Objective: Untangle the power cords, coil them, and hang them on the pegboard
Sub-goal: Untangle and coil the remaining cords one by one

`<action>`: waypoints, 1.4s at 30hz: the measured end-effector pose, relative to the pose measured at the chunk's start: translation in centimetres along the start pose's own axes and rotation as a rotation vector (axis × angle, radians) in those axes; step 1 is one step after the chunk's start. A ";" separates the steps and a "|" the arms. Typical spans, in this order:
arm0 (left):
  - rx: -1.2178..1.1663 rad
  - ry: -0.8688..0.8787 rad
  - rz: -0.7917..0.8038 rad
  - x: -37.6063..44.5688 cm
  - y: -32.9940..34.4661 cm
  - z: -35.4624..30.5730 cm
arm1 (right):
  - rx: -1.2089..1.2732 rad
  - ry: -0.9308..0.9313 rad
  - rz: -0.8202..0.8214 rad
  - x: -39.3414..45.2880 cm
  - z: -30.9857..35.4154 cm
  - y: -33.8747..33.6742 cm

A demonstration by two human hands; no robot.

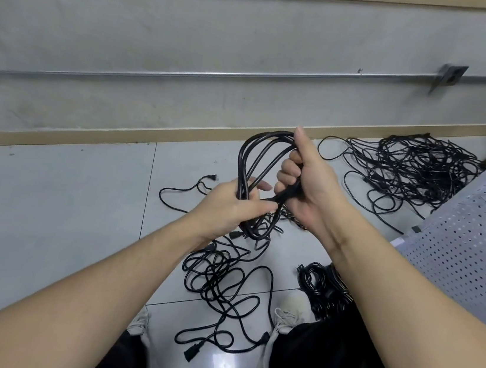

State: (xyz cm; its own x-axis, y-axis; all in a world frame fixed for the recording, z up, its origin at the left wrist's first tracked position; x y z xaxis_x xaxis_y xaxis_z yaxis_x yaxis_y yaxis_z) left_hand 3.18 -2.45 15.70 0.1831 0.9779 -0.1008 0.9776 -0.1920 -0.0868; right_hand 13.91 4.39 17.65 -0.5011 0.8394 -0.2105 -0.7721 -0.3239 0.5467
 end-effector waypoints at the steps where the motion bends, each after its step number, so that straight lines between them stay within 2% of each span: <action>1: -0.020 -0.016 0.063 0.0 0.5 0.1 | -0.004 -0.009 -0.025 0.1 -0.1 -0.3; 3: -0.032 -0.029 0.185 -0.3 1.6 0.1 | 0.031 -0.040 -0.064 0.2 -0.1 -0.9; 5: -0.174 -0.039 0.274 -0.7 2.3 -0.2 | 0.062 -0.070 -0.070 0.4 0.1 -1.2; 9: -0.422 -0.095 0.431 -1.5 3.9 -0.5 | -0.034 -0.071 -0.040 0.5 0.2 -1.0; 11: -0.459 -0.116 0.446 -1.5 4.3 -0.5 | -0.071 -0.052 -0.043 0.7 0.0 -1.1; 14: -0.475 -0.128 0.355 -1.2 4.0 0.0 | -0.044 0.010 -0.002 0.8 -0.9 -0.8; 18: -0.477 -0.070 0.225 -0.9 2.5 -0.7 | -0.049 0.167 0.215 0.3 -3.3 0.3; 20: -0.471 -0.032 0.126 -0.7 0.8 -1.2 | -0.273 0.305 0.314 0.1 -5.5 0.4; 23: -0.511 0.002 -0.046 -0.5 -2.3 -0.9 | -0.760 0.443 0.481 -0.6 -7.9 0.8; 25: -0.508 0.010 -0.173 -0.5 -4.0 0.0 | -0.880 0.471 0.570 -1.3 -8.6 1.5; 27: -0.488 0.000 -0.299 -0.6 -5.5 0.8 | -1.025 0.410 0.608 -1.4 -8.4 2.0; 30: -0.462 -0.092 -0.482 -0.8 -7.1 2.5 | -1.507 0.208 0.545 -0.5 -7.1 1.6; 33: -0.193 -0.176 -0.710 -2.1 -9.4 3.2 | -1.687 0.156 0.459 0.2 -6.2 0.9; 34: -0.067 -0.182 -0.747 -2.6 -9.9 2.7 | -1.688 0.179 0.430 0.3 -5.9 0.5; 36: 0.103 -0.171 -0.724 -2.8 -10.2 1.8 | -1.572 0.206 0.392 0.2 -5.2 0.1; 40: 0.207 -0.224 -0.501 -1.7 -8.8 2.1 | -1.029 0.162 0.360 -0.5 -2.4 -0.8; 42: 0.305 -0.239 -0.396 -1.3 -7.4 1.9 | -0.850 0.175 0.394 -0.9 -1.7 -1.0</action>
State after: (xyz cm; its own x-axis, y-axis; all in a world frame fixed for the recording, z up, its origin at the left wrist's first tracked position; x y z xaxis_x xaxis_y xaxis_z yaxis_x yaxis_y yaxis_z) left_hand -4.48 -2.49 14.64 -0.2553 0.9413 -0.2209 0.8860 0.1363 -0.4432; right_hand 14.50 3.19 15.91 -0.7838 0.5476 -0.2928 -0.5268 -0.8360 -0.1534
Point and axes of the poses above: each hand's wrist, its own x-axis towards the middle knuckle, its own y-axis out of the palm, z = x × y, the point moved 8 cm from there along x, towards the middle knuckle, and after that the axes turned 11 degrees about z, right-handed, at the moved point
